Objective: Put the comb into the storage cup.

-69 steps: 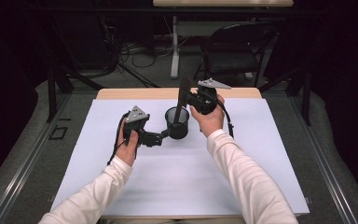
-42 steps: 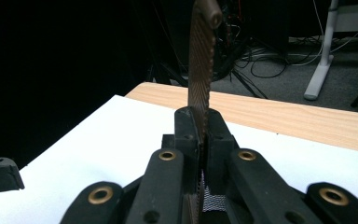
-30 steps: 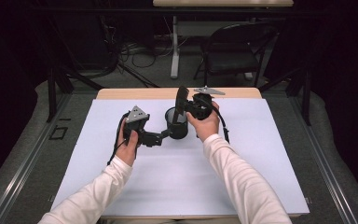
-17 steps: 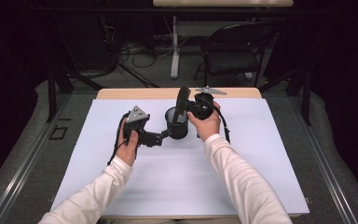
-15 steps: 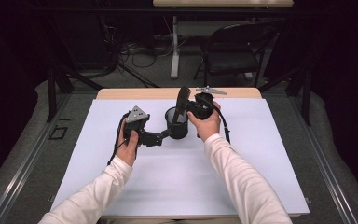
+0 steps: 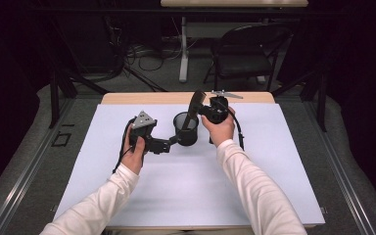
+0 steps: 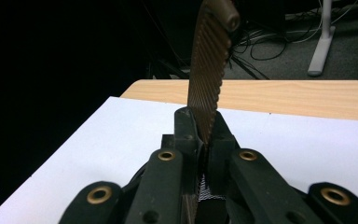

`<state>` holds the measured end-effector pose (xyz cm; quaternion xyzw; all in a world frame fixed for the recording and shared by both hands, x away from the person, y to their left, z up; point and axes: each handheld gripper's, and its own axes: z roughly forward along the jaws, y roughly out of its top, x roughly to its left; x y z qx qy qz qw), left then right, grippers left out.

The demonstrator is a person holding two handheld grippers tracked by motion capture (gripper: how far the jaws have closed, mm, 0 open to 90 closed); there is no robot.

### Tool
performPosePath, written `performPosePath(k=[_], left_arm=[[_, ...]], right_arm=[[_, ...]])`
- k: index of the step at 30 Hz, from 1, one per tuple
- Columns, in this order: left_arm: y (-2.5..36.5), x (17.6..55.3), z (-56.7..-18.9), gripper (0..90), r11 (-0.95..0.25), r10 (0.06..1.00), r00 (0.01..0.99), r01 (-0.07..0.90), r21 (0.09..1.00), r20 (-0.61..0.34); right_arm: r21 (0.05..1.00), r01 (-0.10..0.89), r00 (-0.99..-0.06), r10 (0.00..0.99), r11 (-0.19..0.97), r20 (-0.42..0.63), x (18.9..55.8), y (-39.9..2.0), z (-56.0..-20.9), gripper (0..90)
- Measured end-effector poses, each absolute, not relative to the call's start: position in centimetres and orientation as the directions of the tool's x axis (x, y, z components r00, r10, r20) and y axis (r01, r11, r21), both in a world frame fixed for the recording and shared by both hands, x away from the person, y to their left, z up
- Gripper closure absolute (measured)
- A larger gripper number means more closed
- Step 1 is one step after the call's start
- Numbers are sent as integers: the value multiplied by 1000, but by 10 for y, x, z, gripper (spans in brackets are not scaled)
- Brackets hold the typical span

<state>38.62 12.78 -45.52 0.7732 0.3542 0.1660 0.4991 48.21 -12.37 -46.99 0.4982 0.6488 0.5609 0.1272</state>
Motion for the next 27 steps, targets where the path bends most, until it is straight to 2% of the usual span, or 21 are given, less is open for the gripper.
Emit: performPosePath(k=[27], left_arm=[[126,386,-456,7,-253,712,696,381,889,-95]], right_arm=[[825,544,-422,801,-150,424,489,-141,-480,815]])
